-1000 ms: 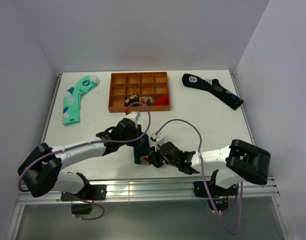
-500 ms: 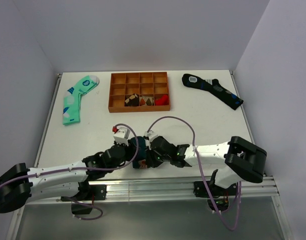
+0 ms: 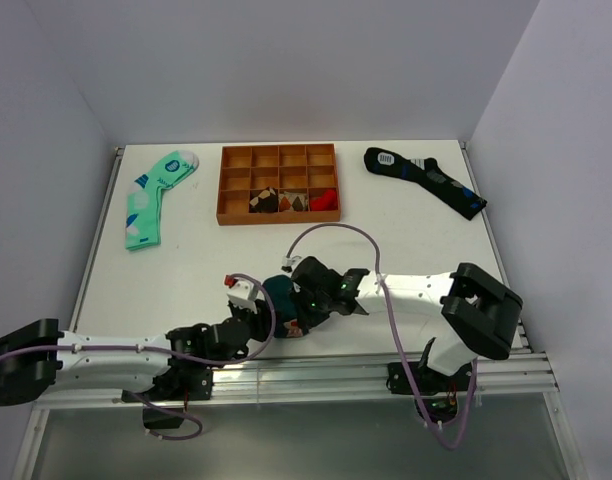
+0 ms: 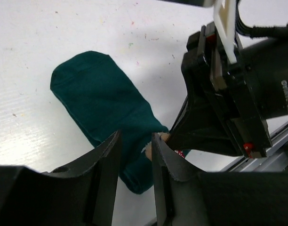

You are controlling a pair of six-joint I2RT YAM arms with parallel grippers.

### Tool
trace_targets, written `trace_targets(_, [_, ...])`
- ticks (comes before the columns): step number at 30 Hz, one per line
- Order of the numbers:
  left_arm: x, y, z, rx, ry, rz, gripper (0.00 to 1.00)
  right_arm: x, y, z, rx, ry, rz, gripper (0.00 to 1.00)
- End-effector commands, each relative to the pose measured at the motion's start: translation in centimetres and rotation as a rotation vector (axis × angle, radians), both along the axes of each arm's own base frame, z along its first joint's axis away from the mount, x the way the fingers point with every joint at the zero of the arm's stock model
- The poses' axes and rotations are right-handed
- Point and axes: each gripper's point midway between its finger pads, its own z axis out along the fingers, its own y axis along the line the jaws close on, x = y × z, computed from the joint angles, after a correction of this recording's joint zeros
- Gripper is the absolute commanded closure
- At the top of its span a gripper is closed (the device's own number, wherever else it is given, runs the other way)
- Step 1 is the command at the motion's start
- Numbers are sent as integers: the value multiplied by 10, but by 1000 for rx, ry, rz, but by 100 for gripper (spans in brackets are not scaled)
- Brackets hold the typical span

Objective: Roll the socks
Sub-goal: Roll the sock at the center of the board.

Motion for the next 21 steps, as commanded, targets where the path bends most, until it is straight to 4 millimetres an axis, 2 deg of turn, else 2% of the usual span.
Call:
trace_targets(1, [-2, -3, 4, -44, -21, 39, 62, -5, -13, -4, -82, 38, 29, 90])
trace_targets(10, [-17, -6, -8, -25, -41, 32, 59, -2, -11, -4, -120, 72, 53, 90])
trace_targets(21, [-22, -8, -19, -13, -32, -8, 57, 1, -5, -3, -122, 80, 66, 90])
